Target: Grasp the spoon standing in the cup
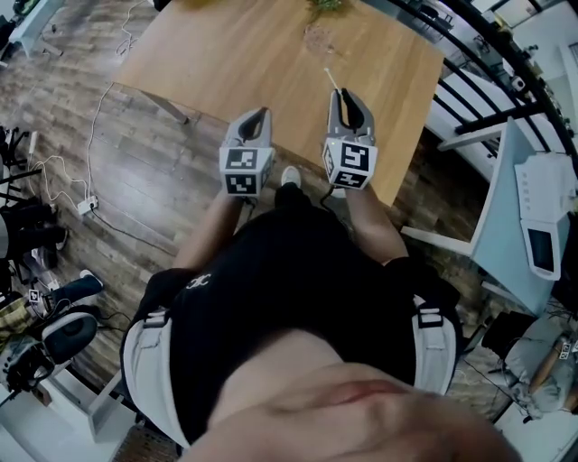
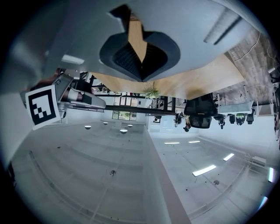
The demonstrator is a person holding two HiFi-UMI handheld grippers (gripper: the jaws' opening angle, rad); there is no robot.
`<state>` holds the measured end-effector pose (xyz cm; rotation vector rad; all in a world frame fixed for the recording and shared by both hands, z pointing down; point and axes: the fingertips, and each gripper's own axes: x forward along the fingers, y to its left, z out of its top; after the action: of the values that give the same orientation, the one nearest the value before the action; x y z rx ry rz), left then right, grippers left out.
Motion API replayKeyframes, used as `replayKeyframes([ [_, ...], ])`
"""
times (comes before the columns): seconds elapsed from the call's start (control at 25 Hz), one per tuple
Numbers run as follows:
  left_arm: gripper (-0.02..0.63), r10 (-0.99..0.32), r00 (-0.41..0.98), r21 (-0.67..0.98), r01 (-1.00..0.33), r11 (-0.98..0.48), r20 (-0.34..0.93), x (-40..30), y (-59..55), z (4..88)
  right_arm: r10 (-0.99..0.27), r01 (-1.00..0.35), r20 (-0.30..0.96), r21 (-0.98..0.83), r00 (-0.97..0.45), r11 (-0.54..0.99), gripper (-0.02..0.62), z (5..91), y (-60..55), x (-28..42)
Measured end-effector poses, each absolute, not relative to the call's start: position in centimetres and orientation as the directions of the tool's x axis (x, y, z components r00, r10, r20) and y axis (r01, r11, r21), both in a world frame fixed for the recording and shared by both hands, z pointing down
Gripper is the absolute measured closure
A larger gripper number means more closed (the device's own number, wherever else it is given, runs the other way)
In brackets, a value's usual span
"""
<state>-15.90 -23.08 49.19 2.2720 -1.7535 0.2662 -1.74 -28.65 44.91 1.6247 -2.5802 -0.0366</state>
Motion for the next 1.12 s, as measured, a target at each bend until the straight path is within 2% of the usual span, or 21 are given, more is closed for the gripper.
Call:
replayKeyframes([
  [0.44, 0.594, -0.915, 0.300, 0.086, -0.954, -0.288, 0.268, -13.4, -17.0, 48.1, -0.877, -0.874, 0.048, 0.067, -0.479, 0.481, 0.551, 45.3, -19.0, -1.5],
  [1.12, 0.594, -0.926, 0.288, 0.088, -0.958, -0.275, 0.243, -12.4, -15.7, 47.6, -0.873, -0.871, 0.026, 0.066, -0.487, 0.487, 0.550, 44.6, -17.9, -0.4],
])
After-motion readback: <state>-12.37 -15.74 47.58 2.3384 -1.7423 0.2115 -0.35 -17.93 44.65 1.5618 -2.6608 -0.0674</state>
